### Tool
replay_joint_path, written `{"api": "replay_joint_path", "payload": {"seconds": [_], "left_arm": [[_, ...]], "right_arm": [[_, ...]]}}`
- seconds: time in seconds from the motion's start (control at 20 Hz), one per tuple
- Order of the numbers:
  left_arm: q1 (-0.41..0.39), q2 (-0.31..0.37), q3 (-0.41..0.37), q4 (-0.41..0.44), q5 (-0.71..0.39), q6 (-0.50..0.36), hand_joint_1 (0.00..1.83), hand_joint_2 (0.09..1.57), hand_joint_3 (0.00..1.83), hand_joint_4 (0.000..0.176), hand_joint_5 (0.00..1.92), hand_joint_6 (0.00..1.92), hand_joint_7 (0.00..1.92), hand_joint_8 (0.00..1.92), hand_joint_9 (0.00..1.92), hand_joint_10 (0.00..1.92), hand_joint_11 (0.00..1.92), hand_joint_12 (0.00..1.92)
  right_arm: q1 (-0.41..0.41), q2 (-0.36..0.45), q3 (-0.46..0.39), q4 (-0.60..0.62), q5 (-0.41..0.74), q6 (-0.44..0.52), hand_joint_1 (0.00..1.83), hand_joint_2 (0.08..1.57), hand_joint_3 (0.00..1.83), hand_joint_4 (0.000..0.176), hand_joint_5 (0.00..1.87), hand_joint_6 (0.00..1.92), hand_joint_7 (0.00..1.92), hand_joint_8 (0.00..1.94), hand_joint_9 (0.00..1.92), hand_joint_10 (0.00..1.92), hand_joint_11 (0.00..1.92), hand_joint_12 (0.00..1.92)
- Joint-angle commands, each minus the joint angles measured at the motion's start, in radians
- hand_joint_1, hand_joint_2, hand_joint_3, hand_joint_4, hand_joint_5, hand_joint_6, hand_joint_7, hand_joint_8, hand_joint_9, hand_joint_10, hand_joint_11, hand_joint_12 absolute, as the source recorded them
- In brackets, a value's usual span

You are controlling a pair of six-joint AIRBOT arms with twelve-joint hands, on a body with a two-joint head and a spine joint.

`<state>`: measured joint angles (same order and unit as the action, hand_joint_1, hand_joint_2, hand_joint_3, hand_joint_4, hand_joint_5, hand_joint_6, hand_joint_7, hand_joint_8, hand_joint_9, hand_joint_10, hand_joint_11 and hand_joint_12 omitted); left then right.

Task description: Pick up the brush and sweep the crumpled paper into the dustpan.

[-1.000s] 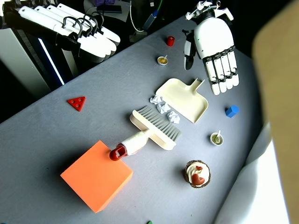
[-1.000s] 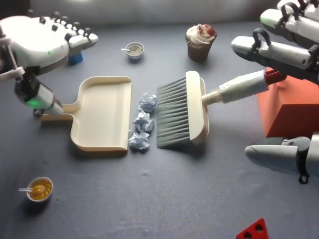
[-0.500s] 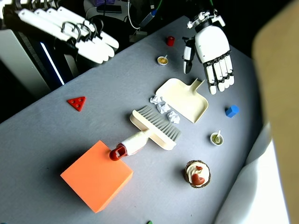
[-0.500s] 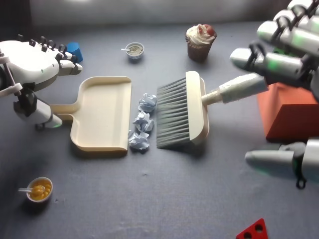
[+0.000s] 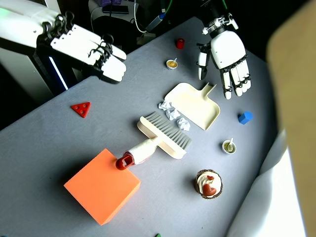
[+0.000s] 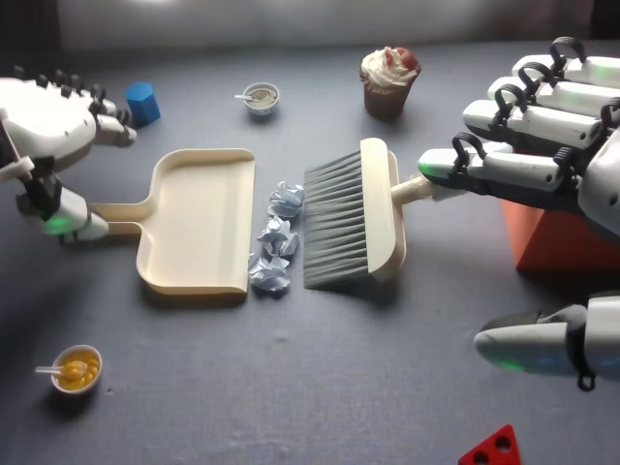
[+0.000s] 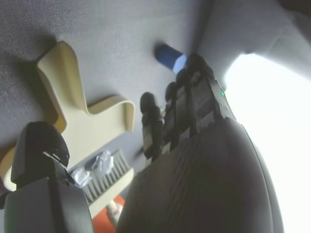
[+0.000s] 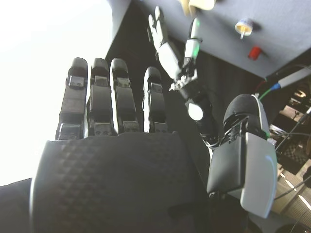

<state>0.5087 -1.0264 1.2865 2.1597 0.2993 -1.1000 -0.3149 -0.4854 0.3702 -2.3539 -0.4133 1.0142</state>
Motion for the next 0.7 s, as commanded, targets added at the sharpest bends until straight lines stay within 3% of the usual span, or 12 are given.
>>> {"api": "replay_joint_path", "payload": {"seconds": [0.0, 0.05, 0.15, 0.2, 0.25, 0.45, 0.65], "left_arm": [[-0.002, 0.0, 0.008, 0.019, 0.08, 0.005, 0.8, 1.02, 0.0, 0.063, 0.31, 0.01, 0.14, 0.01, 0.15, 0.01, 0.17, 0.04], [0.002, -0.008, 0.011, 0.018, 0.08, 0.005, 0.81, 1.02, 0.0, 0.07, 0.3, 0.0, 0.13, 0.01, 0.14, 0.01, 0.17, 0.04], [0.011, -0.02, 0.015, 0.009, 0.08, 0.005, 0.82, 1.02, 0.0, 0.059, 0.32, 0.01, 0.16, 0.01, 0.15, 0.01, 0.17, 0.04], [0.017, -0.026, 0.016, 0.007, 0.081, 0.005, 0.8, 1.02, 0.0, 0.069, 0.32, 0.01, 0.16, 0.01, 0.16, 0.01, 0.18, 0.04], [0.02, -0.029, 0.017, 0.007, 0.081, 0.005, 0.81, 1.02, 0.0, 0.066, 0.33, 0.01, 0.16, 0.01, 0.16, 0.01, 0.18, 0.04], [0.033, -0.043, 0.025, 0.008, 0.084, 0.007, 0.77, 1.03, 0.0, 0.08, 0.32, 0.01, 0.15, 0.02, 0.16, 0.01, 0.18, 0.04], [0.045, -0.05, 0.028, 0.007, 0.087, 0.008, 0.76, 1.05, 0.01, 0.068, 0.4, 0.01, 0.2, 0.0, 0.18, 0.0, 0.18, 0.04]], "right_arm": [[0.014, 0.002, 0.008, -0.044, -0.074, 0.007, 0.0, 0.98, 0.0, 0.0, 0.13, 0.0, 0.15, 0.0, 0.15, 0.0, 0.13, 0.01], [0.014, 0.0, 0.016, -0.045, -0.068, 0.008, 0.0, 0.98, 0.0, 0.0, 0.13, 0.0, 0.15, 0.0, 0.15, 0.0, 0.13, 0.01], [0.01, -0.007, 0.028, -0.048, -0.06, 0.008, 0.0, 1.0, 0.01, 0.0, 0.12, 0.0, 0.13, 0.0, 0.13, 0.0, 0.12, 0.01], [-0.002, -0.012, 0.032, -0.054, -0.06, 0.008, 0.0, 1.0, 0.01, 0.0, 0.13, 0.0, 0.14, 0.0, 0.14, 0.01, 0.13, 0.01], [-0.006, -0.013, 0.033, -0.059, -0.06, 0.008, 0.0, 1.01, 0.01, 0.0, 0.12, 0.0, 0.14, 0.0, 0.14, 0.01, 0.13, 0.01], [-0.005, -0.008, 0.025, -0.005, -0.088, 0.008, 0.0, 1.02, 0.01, 0.0, 0.08, 0.0, 0.1, 0.0, 0.11, 0.0, 0.1, 0.0], [0.003, -0.01, 0.019, 0.001, -0.088, 0.008, 0.0, 1.03, 0.01, 0.0, 0.1, 0.01, 0.12, 0.01, 0.13, 0.01, 0.12, 0.01]]}}
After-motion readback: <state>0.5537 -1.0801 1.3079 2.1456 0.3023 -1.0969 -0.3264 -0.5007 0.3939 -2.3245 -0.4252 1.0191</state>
